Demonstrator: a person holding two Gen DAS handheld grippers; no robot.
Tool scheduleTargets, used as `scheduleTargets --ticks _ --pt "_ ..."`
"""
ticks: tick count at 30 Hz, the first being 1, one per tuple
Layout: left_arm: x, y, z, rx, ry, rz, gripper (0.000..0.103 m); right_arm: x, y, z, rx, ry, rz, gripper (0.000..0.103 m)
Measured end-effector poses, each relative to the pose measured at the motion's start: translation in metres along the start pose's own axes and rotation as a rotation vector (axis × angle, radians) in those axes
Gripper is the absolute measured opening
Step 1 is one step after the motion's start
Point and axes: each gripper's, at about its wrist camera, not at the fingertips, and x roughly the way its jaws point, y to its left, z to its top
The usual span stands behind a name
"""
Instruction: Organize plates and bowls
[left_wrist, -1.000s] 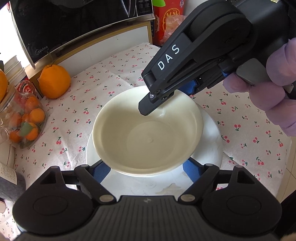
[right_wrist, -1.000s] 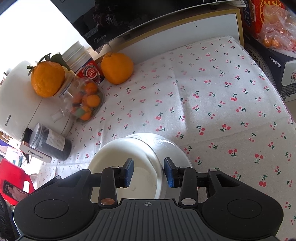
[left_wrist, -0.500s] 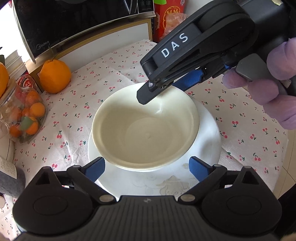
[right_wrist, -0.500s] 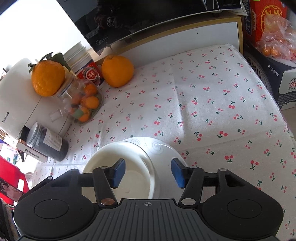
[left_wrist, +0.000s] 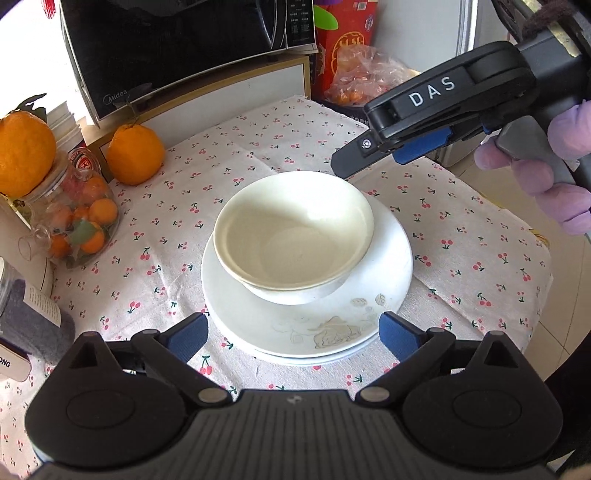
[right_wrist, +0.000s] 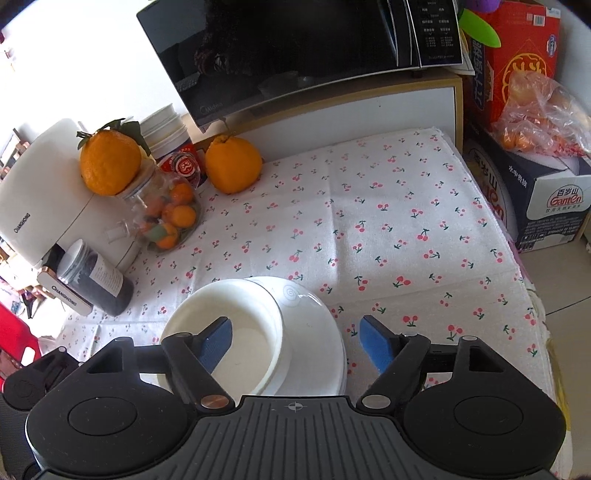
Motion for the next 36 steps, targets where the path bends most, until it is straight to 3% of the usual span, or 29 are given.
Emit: scheduleTargets --ticks 7,19,27,31,36 --pt "-0.029 -0.001 -0.006 -0.067 -0.062 0.014 0.100 -0.031 0.004 -0.015 -0.049 -0.026 -0.020 0.081" --pt "-0.050 0.008 -0.024 -0.307 -0.107 0.034 0.103 -0.066 -0.009 -0.042 -0.047 -0.042 -0.013 0.085" --pt "-0.040 0.015 -0.032 -0.482 -0.058 0.091 0.103 -0.055 -0.006 -0.069 -0.058 -0.008 -0.018 0.085" --pt "-0.036 0.012 -0.035 -0.512 -0.035 0.131 0.103 -0.044 0.004 -0.082 -0.076 0.023 -0.037 0.085" --pt "-0.035 0.013 -0.041 -0.544 -0.041 0.190 0.103 -0.039 0.018 -0.092 -0.119 0.003 -0.049 0.085"
